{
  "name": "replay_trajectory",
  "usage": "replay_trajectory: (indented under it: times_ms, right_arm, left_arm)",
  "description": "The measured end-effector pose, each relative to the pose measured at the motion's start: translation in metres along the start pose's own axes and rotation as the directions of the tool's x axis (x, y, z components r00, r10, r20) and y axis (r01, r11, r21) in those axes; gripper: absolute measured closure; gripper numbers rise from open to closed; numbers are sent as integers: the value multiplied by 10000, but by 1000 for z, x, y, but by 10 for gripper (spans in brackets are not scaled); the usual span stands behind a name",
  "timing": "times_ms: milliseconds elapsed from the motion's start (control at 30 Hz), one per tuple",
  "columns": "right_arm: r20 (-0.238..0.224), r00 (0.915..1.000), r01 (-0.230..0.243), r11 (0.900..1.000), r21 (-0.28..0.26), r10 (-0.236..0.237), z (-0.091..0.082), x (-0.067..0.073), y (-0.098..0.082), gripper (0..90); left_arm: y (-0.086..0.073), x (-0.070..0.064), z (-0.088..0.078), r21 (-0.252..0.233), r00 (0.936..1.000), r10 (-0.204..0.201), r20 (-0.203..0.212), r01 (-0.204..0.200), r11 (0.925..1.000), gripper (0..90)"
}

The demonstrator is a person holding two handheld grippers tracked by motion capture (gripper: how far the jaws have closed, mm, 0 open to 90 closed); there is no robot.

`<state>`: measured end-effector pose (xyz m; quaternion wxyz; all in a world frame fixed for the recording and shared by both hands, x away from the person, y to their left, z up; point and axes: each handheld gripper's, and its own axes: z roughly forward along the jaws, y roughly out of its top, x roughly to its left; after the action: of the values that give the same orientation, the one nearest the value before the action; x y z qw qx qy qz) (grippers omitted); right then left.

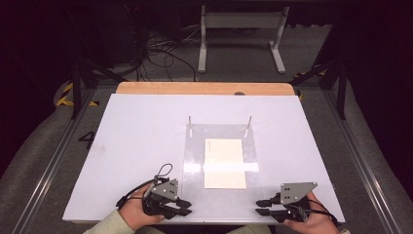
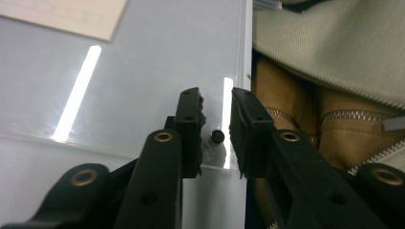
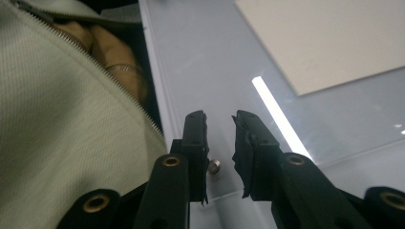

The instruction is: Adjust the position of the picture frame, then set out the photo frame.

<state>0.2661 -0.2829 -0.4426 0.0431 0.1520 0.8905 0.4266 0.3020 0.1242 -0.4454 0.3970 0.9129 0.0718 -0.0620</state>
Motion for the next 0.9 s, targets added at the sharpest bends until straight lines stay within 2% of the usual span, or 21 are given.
replay_trajectory:
  times_ms: [33, 67, 100, 133, 167, 200, 233, 300, 333, 400, 500, 600, 667, 767, 800, 833, 867, 900]
  right_arm:
    - [0, 10000, 0, 10000, 0, 0, 0, 0, 0, 734]
    - [351, 9994, 74, 9983, -575, -54, -5, -2, 5, 737]
    - [484, 9988, 81, 9972, -747, -45, -7, -3, 6, 737]
    - [714, 9974, 70, 9951, -986, 0, -9, -5, 9, 736]
    - [714, 9974, 70, 9951, -986, 0, -9, -5, 9, 736]
    - [883, 9961, 46, 9931, -1174, 58, -10, -6, 10, 737]
    - [1102, 9938, 31, 9909, -1343, 118, -11, -8, 12, 733]
    - [1358, 9901, -126, 9847, -1738, 366, -13, -11, 17, 728]
    - [1358, 9901, -126, 9847, -1738, 366, -13, -11, 17, 728]
    - [1493, 9867, -329, 9777, -2076, 649, -15, -15, 20, 727]
    - [1961, 9755, -571, 9757, -2116, 997, -15, -22, 23, 721]
    - [2144, 9695, -700, 9729, -2205, 1183, -15, -31, 27, 721]
    - [2260, 9669, -663, 9723, -2239, 1180, -14, -37, 32, 718]
    - [2499, 9621, -524, 9734, -2232, 1091, -14, -48, 38, 689]
    - [2547, 9607, -529, 9733, -2233, 1106, -13, -53, 41, 671]
    - [2547, 9607, -529, 9733, -2233, 1106, -13, -53, 41, 671]
    - [2628, 9582, -529, 9724, -2271, 1135, -13, -57, 42, 659]
    - [2942, 9485, -518, 9735, -2225, 1177, -12, -67, 45, 643]
  left_arm:
    - [0, 0, 0, 0, 10000, 0, 0, 0, 10000, 681]
    - [0, 1, -7, -639, 9992, -97, -388, 72, 9979, 666]
    - [0, 2, -12, -1022, 9969, -213, -756, 135, 9947, 646]
    - [-1, 4, -15, -1318, 9935, -308, -1093, 162, 9911, 613]
    - [-1, 4, -15, -1318, 9935, -308, -1093, 162, 9911, 594]
    - [-2, 7, -20, -1621, 9891, -499, -1383, 271, 9864, 594]
    - [-3, 9, -24, -1969, 9829, -772, -1675, 434, 9795, 574]
    - [-6, 12, -31, -2539, 9664, -1186, -2279, 586, 9655, 504]
    - [-6, 12, -31, -2539, 9664, -1186, -2279, 586, 9655, 498]
    - [-7, 15, -37, -2936, 9476, -1435, -2854, 561, 9543, 477]
    - [-9, 21, -43, -3178, 9283, -1693, -3310, 593, 9463, 452]
    - [-11, 29, -48, -3450, 9039, -1969, -3797, 591, 9367, 432]
    - [-12, 35, -51, -3484, 8918, -2109, -4003, 648, 9351, 427]
    - [-13, 43, -54, -3435, 8782, -2236, -4229, 730, 9363, 427]
    - [-13, 46, -54, -3450, 8755, -2386, -4202, 891, 9344, 427]
    - [-13, 46, -54, -3450, 8755, -2386, -4202, 891, 9344, 428]
    - [-12, 50, -54, -3303, 8650, -2604, -4289, 1181, 9364, 428]
    - [-9, 55, -52, -3141, 8540, -2882, -4332, 1567, 9364, 430]
